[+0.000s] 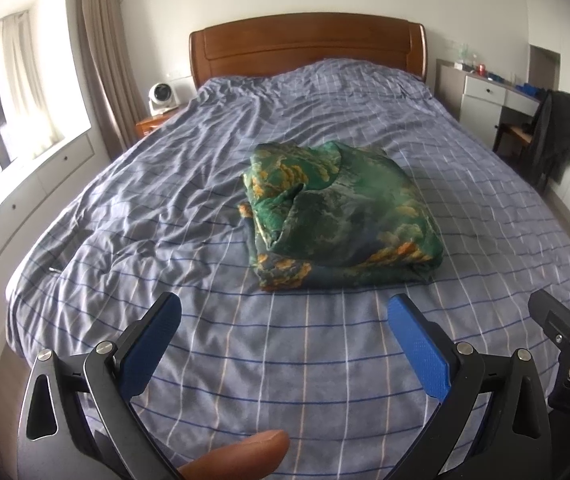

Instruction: Fold large clothes

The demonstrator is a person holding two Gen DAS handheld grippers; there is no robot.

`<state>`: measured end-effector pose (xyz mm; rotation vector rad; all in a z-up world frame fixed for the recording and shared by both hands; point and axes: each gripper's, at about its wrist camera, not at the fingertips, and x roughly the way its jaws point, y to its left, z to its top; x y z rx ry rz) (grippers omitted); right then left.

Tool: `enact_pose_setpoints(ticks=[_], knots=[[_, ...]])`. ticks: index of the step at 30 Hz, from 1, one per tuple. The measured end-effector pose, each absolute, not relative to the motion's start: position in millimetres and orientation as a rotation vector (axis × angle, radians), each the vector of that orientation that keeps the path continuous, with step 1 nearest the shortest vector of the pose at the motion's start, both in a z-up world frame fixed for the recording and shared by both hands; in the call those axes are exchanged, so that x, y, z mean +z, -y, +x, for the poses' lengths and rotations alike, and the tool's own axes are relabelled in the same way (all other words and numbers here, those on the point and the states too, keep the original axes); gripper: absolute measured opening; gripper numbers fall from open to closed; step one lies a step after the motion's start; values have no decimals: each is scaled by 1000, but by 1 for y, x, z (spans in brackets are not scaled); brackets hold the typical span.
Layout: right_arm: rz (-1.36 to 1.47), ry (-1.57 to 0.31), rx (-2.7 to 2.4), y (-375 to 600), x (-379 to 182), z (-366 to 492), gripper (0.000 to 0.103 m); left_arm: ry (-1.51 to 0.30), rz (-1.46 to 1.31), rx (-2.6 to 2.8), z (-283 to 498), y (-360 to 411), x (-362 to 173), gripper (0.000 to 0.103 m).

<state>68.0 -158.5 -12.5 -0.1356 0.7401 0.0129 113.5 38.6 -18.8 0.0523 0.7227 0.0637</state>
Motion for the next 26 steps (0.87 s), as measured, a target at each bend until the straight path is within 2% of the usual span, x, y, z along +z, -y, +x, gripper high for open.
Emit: enact_pose_setpoints(ticks=[26], knots=[[-142,-740,13,159,-8,66,103,-681,64,101,109,-33,-14,103]])
